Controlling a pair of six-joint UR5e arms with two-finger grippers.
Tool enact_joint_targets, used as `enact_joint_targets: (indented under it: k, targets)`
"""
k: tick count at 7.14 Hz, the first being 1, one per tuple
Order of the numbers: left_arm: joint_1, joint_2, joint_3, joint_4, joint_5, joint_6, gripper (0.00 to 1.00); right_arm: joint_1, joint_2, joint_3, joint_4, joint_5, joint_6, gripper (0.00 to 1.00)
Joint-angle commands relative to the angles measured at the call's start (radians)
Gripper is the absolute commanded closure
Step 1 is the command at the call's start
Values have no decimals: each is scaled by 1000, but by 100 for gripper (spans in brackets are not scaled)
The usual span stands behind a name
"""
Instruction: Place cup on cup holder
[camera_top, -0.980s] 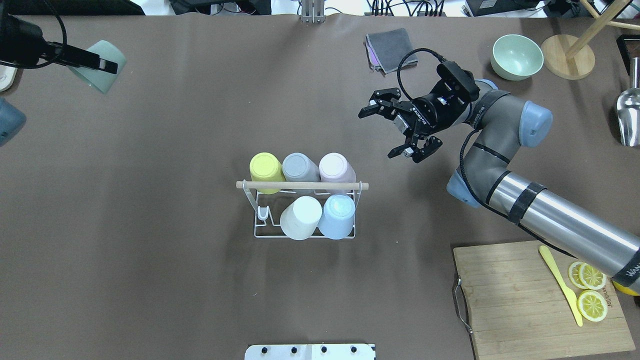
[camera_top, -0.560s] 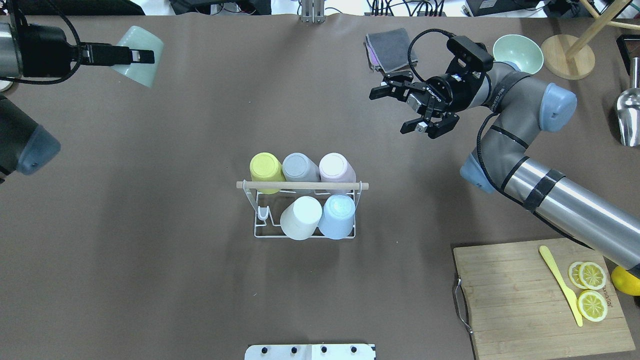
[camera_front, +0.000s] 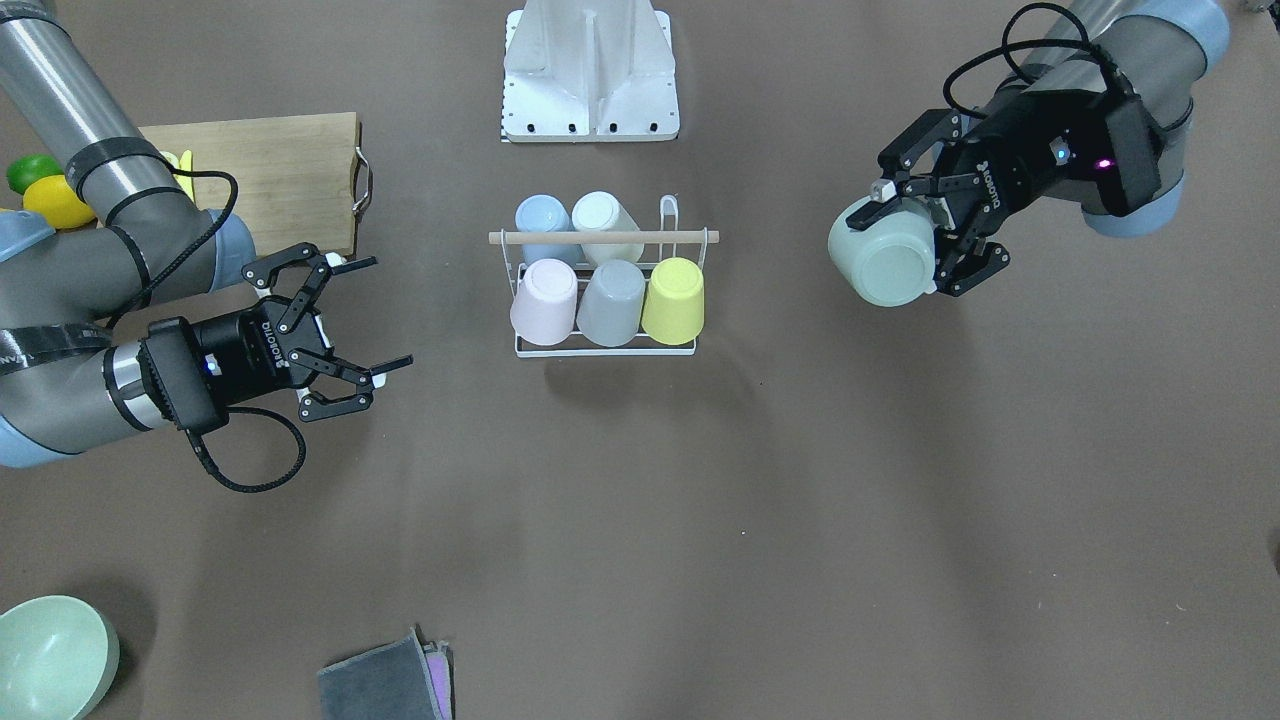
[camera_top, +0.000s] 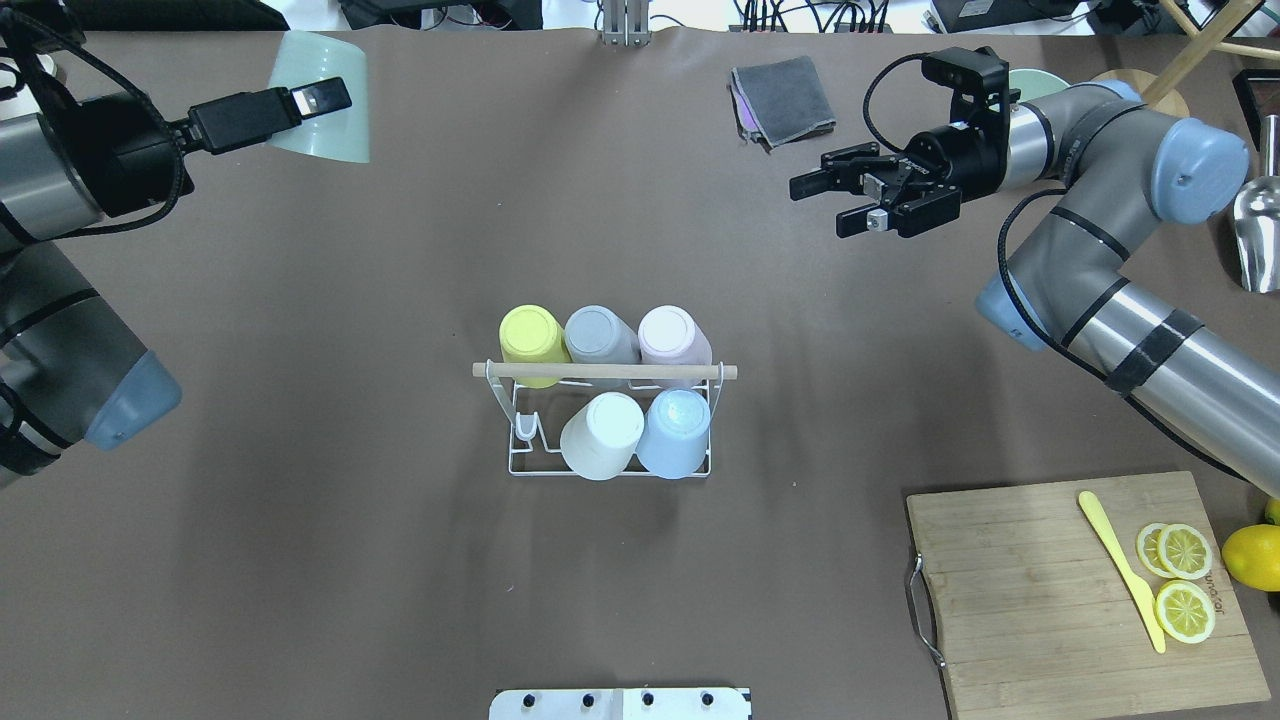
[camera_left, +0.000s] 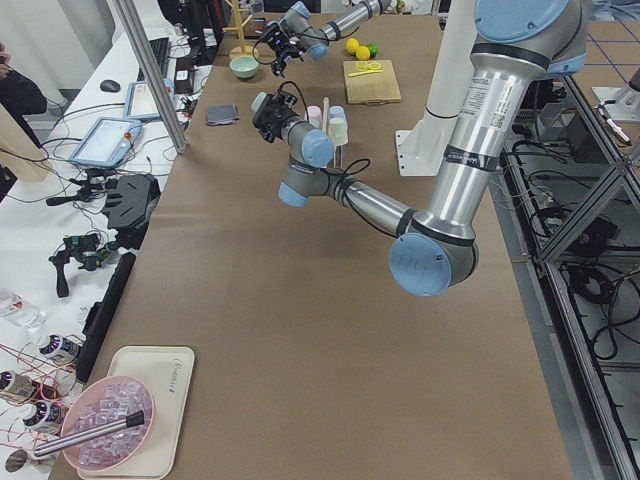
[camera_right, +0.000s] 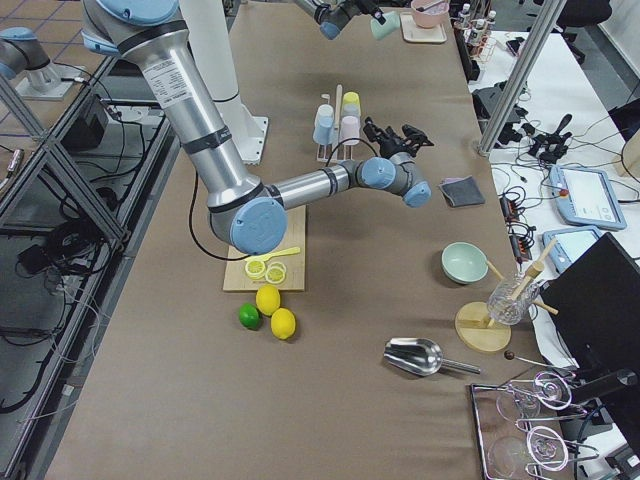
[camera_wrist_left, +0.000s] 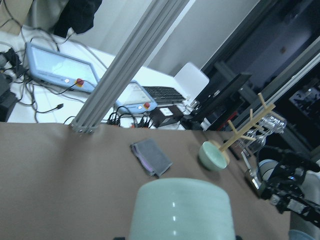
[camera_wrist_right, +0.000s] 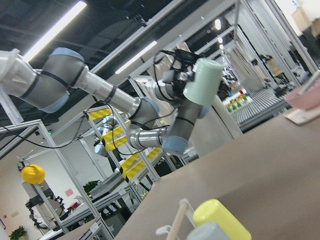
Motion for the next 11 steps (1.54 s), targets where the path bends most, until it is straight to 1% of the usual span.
enact_joint_targets:
  k: [1,2,3,4,5,6,7,8,10,11]
  targets:
    - [24,1,-19,-8,66,-3,100,25,-6,55,-240,-147,15,2]
    - [100,23,-19,-42,157,4,100,45,-7,81,-322,-201,17,2]
    - [215,37,-19,-88,260,76,100,68,-18,104,-400,-260,18,2]
    - [313,35,-25,-90,369,127,100,90,-53,141,-445,-323,65,2]
    - [406,43,-52,-90,450,202,100,120,-120,215,-457,-391,193,2]
    - [530,43,-49,-90,612,301,100,149,-183,289,-459,-475,343,2]
    - [651,40,-45,-90,759,417,100,174,-228,323,-461,-549,471,2]
    - [679,38,-36,-90,793,432,100,194,-252,331,-462,-619,565,5]
    - [680,32,-43,-88,801,463,100,232,-272,340,-479,-780,778,10]
    - [681,11,-35,-84,808,465,100,231,-282,342,-477,-851,888,10]
